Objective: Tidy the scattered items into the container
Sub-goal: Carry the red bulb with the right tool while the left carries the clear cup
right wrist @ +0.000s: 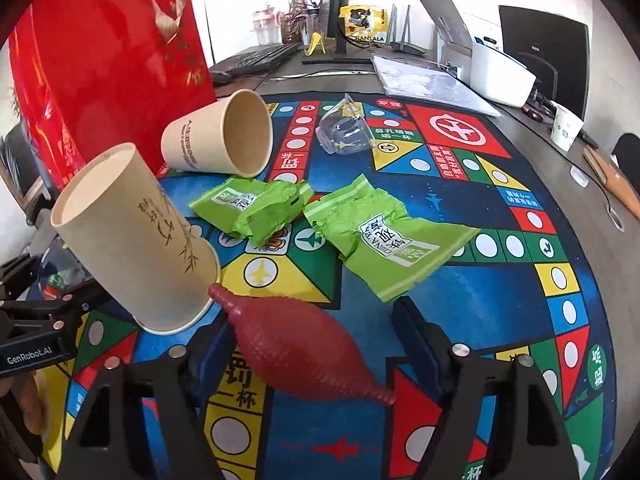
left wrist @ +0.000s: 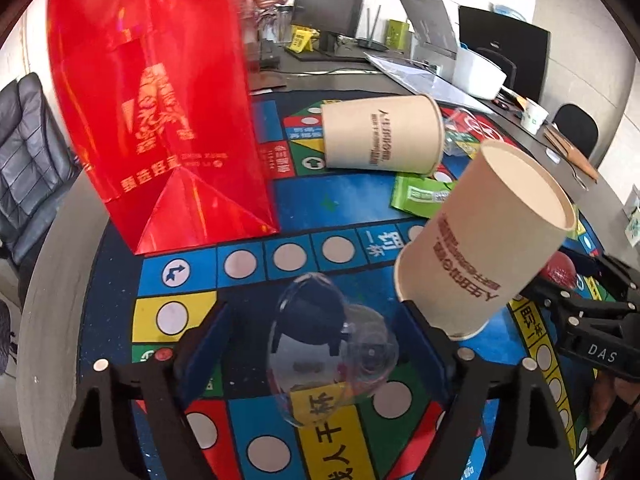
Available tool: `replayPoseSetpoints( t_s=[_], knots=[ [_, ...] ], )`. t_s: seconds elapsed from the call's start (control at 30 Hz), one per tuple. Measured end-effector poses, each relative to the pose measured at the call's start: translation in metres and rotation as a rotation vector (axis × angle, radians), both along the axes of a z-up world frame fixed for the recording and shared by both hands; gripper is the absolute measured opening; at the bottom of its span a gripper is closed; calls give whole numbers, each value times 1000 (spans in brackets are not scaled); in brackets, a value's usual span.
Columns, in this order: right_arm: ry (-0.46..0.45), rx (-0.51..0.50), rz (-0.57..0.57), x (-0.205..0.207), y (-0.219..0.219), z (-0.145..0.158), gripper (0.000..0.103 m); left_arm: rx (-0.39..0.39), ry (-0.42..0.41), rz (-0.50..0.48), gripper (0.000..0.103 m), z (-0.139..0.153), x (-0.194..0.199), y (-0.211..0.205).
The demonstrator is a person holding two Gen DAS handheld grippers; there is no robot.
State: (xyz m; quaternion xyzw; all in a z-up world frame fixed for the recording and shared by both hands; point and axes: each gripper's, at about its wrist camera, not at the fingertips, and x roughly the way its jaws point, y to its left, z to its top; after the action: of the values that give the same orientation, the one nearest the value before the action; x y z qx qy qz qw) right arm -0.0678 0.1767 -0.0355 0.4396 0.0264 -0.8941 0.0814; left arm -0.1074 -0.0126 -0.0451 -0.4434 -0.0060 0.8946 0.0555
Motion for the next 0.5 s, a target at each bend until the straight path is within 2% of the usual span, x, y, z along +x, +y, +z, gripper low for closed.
replayPoseSetpoints(
  t_s=[0.03,0.07,0.1,0.33,0.5],
  knots=[
    [6,-1,5,1,0,1,65,-9,0,-5,79,1,1,2],
    [9,5,9,1,0,2,53,-18,0,-11,65,2,3,3],
    [8,8,12,3,1,2,52,-18,1,-17,59,3,5,4],
    [-25,-61,26,11,11,5,50,66,-12,-8,59,9,12,-6],
    [-19,-38,39,22,9,9,50,61,9,-5,59,21,20,-10]
  ],
)
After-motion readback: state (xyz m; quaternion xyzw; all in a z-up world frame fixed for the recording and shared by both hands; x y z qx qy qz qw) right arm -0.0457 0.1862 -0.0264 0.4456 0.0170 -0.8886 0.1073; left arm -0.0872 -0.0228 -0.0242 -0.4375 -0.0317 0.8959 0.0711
